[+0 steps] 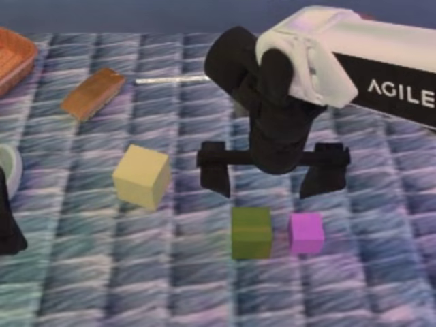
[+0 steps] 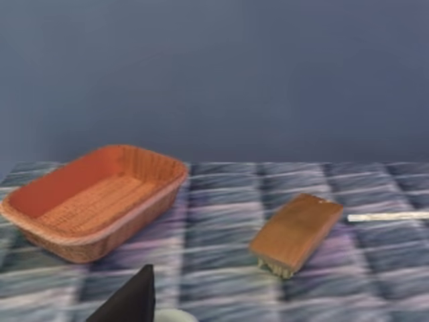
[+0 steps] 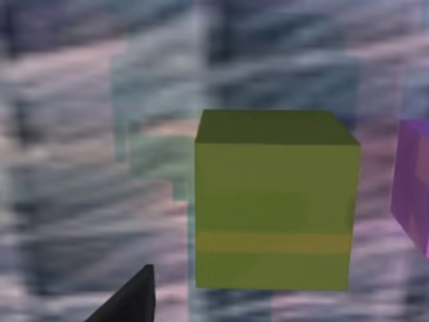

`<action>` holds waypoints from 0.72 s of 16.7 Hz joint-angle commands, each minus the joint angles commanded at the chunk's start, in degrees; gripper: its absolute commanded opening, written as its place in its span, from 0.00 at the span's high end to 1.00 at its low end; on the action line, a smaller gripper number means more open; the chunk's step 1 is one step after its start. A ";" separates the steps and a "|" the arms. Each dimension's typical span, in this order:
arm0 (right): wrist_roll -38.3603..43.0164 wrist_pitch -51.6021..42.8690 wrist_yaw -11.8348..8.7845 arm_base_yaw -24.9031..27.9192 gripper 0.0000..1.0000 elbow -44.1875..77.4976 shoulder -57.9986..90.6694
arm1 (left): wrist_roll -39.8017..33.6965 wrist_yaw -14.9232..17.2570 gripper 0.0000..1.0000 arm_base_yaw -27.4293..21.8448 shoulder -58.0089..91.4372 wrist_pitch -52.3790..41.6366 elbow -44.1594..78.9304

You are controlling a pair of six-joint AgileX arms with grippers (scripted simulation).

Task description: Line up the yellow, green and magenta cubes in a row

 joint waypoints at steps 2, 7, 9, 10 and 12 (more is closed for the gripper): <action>-2.67 3.12 1.12 -2.42 0.00 -4.93 -5.98 | -0.06 0.06 0.00 -1.30 6.06 -3.76 5.77; -13.15 13.13 4.23 -10.88 0.00 -25.03 -27.40 | -0.27 0.27 0.00 -5.81 30.60 -16.83 25.93; -18.15 17.60 5.16 -14.83 0.00 -35.29 -37.61 | -0.35 0.28 0.00 -7.86 43.19 -23.06 35.18; -20.67 19.91 5.48 -16.85 0.00 -40.62 -42.95 | -0.40 0.27 0.00 -8.93 49.84 -26.40 40.00; -25.55 24.74 5.78 -20.84 0.00 -51.27 -53.96 | -0.49 0.21 0.00 -10.98 62.41 -32.89 49.23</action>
